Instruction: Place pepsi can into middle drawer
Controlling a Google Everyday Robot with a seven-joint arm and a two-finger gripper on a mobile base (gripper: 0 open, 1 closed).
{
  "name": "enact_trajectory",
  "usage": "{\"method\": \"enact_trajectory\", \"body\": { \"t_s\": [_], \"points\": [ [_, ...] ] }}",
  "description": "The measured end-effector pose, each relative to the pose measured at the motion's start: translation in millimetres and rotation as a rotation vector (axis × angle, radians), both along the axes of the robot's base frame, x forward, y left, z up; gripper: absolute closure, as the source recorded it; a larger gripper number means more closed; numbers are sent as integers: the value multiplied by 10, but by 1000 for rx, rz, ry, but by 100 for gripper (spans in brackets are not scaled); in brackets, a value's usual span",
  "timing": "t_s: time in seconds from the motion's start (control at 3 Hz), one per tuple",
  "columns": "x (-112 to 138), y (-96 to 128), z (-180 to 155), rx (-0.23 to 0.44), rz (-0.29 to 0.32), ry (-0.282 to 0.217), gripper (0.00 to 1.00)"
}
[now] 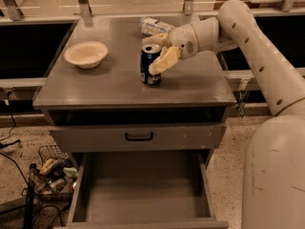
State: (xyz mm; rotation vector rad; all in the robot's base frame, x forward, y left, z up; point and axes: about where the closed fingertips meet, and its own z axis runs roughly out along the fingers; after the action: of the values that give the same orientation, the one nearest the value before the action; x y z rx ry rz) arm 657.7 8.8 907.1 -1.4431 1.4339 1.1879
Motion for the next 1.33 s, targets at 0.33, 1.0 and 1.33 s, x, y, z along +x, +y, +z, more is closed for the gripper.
{"method": "enact_trajectory", "body": {
  "t_s": [0.33,1.0,1.33],
  "points": [
    [0,10,-31,-3,3,9,0],
    [0,10,-31,-3,3,9,18],
    [0,11,-31,-3,3,9,49]
  ]
}}
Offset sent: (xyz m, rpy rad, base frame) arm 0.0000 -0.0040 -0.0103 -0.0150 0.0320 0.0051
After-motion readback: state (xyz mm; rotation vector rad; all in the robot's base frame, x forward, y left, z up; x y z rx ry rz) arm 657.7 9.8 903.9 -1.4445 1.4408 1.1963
